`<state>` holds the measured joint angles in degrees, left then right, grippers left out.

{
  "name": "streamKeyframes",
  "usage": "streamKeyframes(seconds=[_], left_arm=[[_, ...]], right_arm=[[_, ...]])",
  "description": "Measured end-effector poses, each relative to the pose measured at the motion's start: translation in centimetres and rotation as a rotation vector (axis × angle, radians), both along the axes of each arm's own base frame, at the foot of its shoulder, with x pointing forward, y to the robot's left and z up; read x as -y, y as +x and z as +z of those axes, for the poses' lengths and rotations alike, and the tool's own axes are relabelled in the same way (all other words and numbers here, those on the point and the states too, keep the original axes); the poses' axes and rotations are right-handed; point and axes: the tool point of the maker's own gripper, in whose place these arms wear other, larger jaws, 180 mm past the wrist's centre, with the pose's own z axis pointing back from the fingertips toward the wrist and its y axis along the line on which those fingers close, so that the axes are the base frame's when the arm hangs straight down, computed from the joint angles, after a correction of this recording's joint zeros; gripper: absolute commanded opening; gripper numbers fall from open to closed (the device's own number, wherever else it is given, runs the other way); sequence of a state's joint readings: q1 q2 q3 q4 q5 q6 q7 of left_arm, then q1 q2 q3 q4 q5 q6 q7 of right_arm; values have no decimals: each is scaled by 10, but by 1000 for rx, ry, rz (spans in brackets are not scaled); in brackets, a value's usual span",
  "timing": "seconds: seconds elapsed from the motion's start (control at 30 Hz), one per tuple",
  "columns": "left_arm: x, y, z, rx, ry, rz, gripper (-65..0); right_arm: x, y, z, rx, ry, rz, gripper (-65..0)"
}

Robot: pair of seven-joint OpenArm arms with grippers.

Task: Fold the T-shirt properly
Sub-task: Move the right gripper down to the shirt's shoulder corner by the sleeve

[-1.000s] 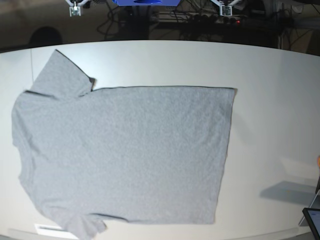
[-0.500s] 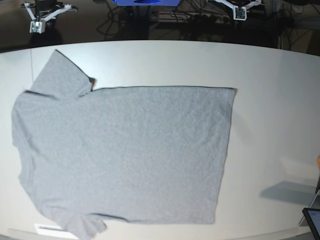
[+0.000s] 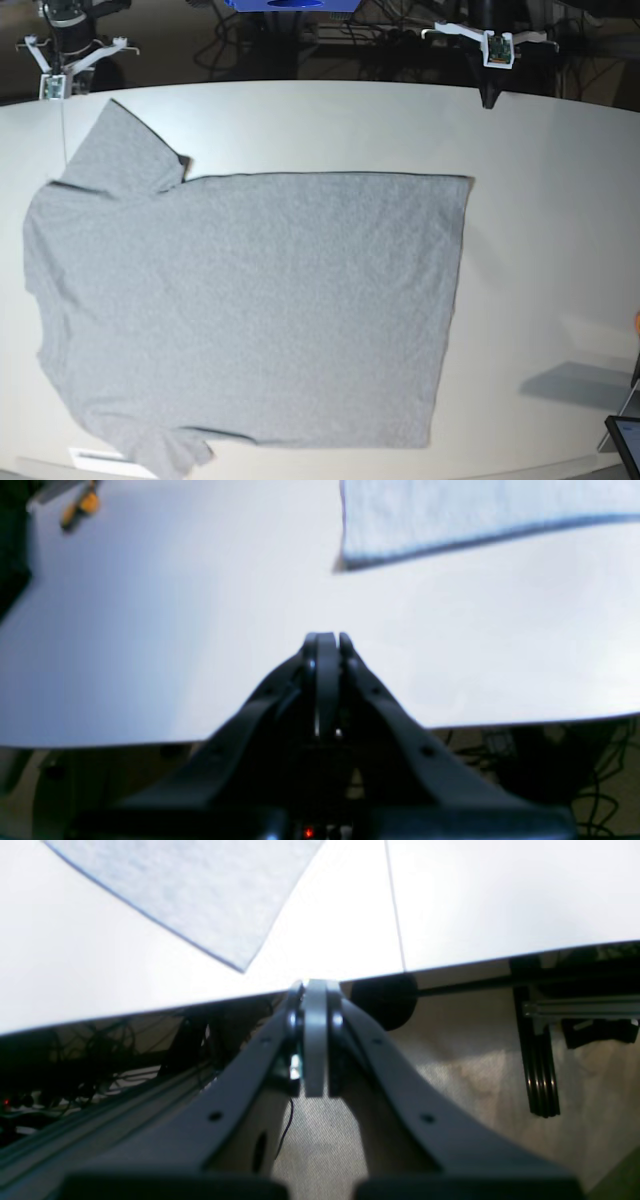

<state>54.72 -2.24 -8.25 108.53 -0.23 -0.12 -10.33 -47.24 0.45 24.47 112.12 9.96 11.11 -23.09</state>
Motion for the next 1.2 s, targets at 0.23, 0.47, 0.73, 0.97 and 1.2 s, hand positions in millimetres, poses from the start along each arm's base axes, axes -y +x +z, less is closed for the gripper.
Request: streamKeyframes(seconds=[0.23,0.47,0.73,0.97,1.2], left_arm=[[-1,5,-2,6,-4,6,-650],[-29,20,11,65,65,58,-650],[-67,31,6,-9,122,142,-650],[-70,41,4,-21,120,145,-650],[-69,50,8,7,116,149,-650]], right_arm=[[-13,10,-7,-59,42,60,-646],[-30,26,-6,-55,76,188,-612],[-24,41,3,13,84,103,-337],[-13,39,12,73,152,16,-315],[14,29,37,106,339,-30,-313]])
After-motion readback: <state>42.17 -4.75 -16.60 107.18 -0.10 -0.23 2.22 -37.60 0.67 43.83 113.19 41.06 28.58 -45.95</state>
